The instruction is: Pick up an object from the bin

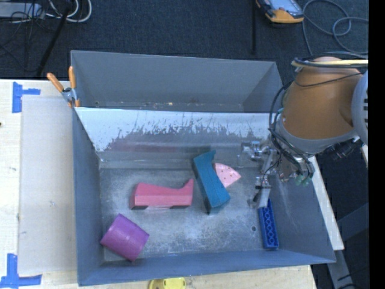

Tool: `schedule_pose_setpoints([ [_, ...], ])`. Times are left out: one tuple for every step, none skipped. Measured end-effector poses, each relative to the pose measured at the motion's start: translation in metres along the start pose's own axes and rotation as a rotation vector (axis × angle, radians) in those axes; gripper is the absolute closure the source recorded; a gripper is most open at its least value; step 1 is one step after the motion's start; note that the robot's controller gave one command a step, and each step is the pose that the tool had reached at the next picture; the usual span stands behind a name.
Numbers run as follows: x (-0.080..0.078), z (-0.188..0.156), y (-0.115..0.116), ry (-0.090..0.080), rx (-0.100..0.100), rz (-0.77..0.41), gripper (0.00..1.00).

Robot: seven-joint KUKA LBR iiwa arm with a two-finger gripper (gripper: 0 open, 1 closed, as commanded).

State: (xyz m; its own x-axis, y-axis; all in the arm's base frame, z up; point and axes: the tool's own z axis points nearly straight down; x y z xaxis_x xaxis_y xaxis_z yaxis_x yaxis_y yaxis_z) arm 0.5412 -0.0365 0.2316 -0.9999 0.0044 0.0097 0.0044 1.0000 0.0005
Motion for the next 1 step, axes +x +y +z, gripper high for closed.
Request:
schedule_pose_setpoints([
  [-0.0013,-0.0046,0.0002,-0.008,0.000,0.000,0.00],
])
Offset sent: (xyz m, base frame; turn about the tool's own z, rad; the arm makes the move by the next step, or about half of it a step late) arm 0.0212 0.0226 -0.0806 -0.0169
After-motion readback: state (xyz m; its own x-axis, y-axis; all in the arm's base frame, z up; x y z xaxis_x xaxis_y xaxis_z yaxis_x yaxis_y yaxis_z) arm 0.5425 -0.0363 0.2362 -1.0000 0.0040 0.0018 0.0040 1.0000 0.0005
